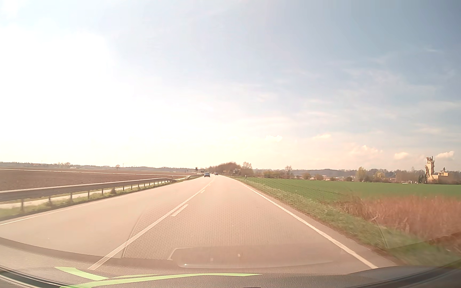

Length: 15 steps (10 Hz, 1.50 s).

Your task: Follow the waypoints while adhering to traffic rules and regulations

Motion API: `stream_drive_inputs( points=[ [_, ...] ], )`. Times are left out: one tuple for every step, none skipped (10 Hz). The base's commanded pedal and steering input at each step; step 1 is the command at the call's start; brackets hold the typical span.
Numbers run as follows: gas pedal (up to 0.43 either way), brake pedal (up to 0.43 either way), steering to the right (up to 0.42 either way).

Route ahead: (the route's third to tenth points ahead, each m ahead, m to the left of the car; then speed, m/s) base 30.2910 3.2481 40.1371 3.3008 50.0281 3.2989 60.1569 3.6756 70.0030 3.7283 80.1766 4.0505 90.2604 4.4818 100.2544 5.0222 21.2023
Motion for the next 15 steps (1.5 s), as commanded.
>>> stream_drive_inputs(
  points=[
    [0.118,0.000,-0.001],
    [0.118,0.000,-0.001],
    [0.118,0.000,-0.001],
    [0.118,0.000,-0.001],
    [0.098,0.000,-0.002],
    [0.039,0.000,-0.002],
    [0.000,0.000,-0.003],
    [0.000,0.000,-0.003],
    [0.000,0.000,-0.003],
    [0.000,0.000,-0.003],
    [0.000,0.000,-0.003],
    [0.000,0.000,-0.004],
    [0.000,0.000,-0.004],
    [0.000,0.000,-0.004],
    [0.000,0.000,-0.004]
  ],
)
